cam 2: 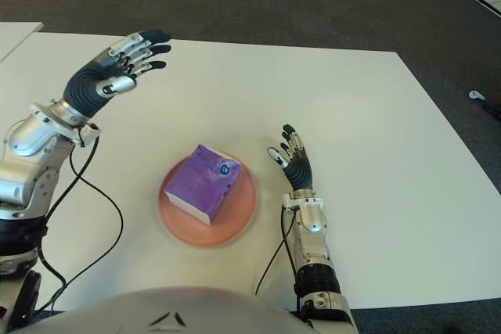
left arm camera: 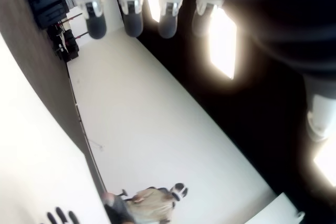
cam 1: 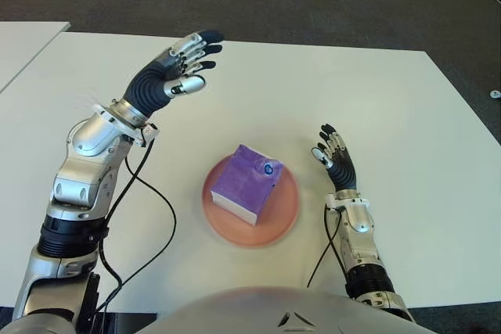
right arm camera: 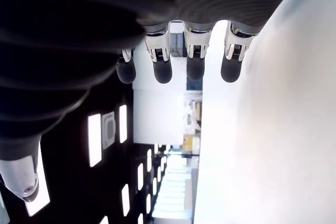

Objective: Put the tissue paper into the plate.

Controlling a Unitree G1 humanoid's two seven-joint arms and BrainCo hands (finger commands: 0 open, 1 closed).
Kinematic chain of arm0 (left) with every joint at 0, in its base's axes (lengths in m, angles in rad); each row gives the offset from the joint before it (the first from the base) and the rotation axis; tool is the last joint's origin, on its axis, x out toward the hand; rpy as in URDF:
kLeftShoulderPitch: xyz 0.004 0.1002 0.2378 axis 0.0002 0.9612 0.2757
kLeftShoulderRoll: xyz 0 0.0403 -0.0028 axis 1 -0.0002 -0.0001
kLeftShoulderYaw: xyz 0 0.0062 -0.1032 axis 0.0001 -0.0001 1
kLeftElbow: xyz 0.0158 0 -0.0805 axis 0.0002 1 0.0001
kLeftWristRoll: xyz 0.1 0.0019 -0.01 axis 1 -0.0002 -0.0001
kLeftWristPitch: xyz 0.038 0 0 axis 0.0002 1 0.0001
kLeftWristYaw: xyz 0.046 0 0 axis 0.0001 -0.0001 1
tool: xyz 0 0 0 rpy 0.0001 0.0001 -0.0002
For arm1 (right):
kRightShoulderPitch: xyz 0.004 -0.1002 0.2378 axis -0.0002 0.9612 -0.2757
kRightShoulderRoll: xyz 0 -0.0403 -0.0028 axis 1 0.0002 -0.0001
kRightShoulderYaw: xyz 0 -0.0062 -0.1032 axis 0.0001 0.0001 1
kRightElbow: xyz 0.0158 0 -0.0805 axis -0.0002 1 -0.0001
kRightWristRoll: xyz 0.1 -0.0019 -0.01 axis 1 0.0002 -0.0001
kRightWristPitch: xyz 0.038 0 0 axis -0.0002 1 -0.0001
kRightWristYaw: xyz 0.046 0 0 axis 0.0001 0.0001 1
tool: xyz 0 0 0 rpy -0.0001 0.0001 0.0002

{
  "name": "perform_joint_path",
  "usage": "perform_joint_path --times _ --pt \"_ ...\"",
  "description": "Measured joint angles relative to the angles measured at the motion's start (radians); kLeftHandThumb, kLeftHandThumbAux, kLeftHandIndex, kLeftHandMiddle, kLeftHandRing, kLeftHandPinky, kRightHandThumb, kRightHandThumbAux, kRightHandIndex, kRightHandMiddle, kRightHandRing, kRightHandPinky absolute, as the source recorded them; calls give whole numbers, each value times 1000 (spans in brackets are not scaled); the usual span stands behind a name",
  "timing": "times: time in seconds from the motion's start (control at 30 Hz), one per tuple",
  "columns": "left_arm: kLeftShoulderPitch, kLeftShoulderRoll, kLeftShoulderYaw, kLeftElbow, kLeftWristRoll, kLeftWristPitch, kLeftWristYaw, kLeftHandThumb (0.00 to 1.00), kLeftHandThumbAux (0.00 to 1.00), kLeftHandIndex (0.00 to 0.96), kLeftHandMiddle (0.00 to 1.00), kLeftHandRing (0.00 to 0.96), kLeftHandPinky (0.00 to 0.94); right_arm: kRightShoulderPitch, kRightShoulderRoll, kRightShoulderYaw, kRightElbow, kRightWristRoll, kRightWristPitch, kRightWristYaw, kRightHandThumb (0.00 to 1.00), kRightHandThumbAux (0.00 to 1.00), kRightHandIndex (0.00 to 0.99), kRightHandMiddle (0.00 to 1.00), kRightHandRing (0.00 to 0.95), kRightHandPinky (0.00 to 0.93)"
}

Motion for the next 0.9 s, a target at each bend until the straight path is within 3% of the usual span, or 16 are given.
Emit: perform_joint_path --times 0.1,0.23,0.37,0.63,0.9 --pt "4 -23 34 2 -72 44 -1 0 443 0 0 0 0 -4 1 0 4 0 0 0 25 538 0 13 0 0" --pt "5 -66 62 69 -82 16 6 0 478 0 0 0 0 -8 3 0 10 0 0 0 25 542 0 10 0 0" --pt "19 -128 42 169 39 -77 74 0 518 0 0 0 0 -13 4 -2 17 3 0 1 24 536 0 6 0 0" --pt "71 -274 -69 467 320 -311 257 0 538 0 0 0 0 -27 11 0 27 5 -5 3 29 528 0 2 0 0" --pt "175 -361 -122 604 426 -404 336 0 502 0 0 0 0 -30 11 0 29 4 -9 4 23 546 0 11 0 0"
